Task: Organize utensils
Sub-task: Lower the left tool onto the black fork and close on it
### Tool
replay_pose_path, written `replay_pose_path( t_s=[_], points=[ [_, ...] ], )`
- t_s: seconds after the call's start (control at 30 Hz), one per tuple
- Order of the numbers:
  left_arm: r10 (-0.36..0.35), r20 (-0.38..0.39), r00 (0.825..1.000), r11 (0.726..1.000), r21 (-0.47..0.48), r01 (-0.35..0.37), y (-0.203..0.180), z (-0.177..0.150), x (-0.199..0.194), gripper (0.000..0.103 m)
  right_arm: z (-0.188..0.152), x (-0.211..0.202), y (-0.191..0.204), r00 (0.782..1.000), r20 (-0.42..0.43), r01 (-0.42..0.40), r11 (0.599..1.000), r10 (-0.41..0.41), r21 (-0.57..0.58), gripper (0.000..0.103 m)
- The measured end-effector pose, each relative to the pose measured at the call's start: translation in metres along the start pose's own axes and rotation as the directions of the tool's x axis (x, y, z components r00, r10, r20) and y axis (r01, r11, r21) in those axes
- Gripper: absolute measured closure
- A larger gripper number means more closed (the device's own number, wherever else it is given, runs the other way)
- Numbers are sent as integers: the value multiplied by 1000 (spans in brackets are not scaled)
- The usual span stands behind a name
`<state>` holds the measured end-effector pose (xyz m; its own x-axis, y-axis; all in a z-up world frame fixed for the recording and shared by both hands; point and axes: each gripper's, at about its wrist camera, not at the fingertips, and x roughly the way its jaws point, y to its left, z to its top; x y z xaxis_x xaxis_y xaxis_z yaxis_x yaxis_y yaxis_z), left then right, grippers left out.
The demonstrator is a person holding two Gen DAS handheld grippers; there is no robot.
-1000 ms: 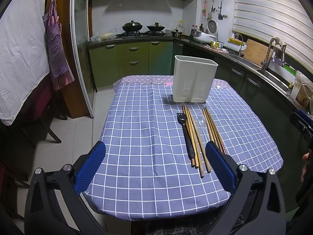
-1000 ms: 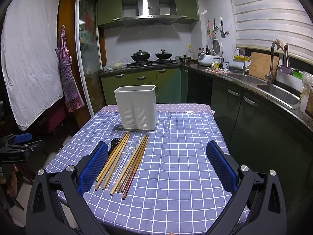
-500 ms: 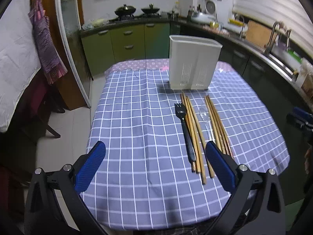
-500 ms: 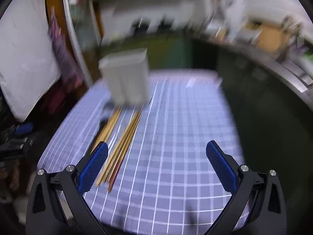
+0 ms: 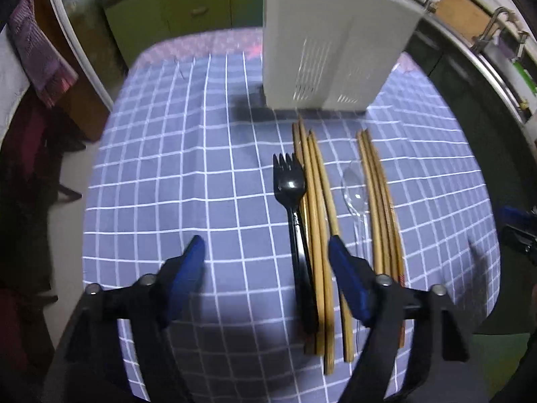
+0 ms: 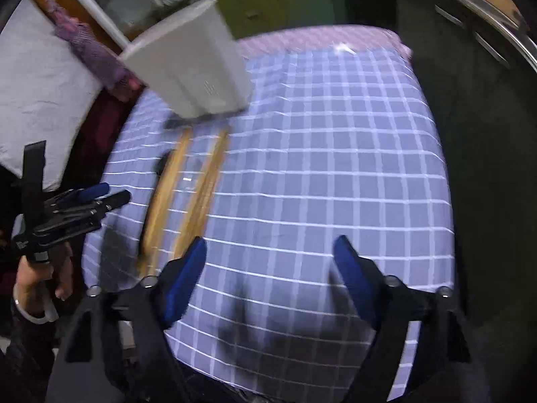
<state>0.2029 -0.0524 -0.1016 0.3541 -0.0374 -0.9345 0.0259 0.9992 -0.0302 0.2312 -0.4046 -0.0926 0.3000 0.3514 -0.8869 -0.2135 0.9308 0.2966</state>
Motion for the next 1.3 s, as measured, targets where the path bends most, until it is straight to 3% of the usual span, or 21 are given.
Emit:
replay_pose_path(
  t_s=[0.07, 0.27, 0.47, 0.9, 0.97, 1.1, 1.3],
  points=[
    [12, -29, 1000, 1000, -15, -13, -1, 6, 10, 45, 4, 2, -3, 999, -11, 36, 999, -36, -2, 39],
    [-6, -67, 998, 1000, -2, 6, -6, 19, 21, 48, 11, 8, -9, 999, -41, 31, 999, -31, 11, 39],
    [5, -119, 993, 1000, 0, -5, -7, 27, 38, 68, 11, 15, -8, 998, -61, 6, 1000, -5, 22, 39],
    [-1, -136, 991, 1000, 20, 4, -24, 38, 48, 71, 9, 23, -17, 996, -84, -8, 999, 11, 35, 39],
    [-27, -143, 989, 1000, 6, 28, -26, 40, 46, 70, 8, 24, -17, 996, -87, -13, 999, 15, 32, 38],
    [-31, -116, 993, 999, 15, 33, -31, 46, 36, 70, 7, 26, -16, 996, -92, -14, 1000, 17, 26, 37],
    [-26, -162, 986, 999, 27, 31, -46, 45, 50, 70, 7, 29, -16, 995, -96, -17, 999, 20, 27, 37]
  ],
)
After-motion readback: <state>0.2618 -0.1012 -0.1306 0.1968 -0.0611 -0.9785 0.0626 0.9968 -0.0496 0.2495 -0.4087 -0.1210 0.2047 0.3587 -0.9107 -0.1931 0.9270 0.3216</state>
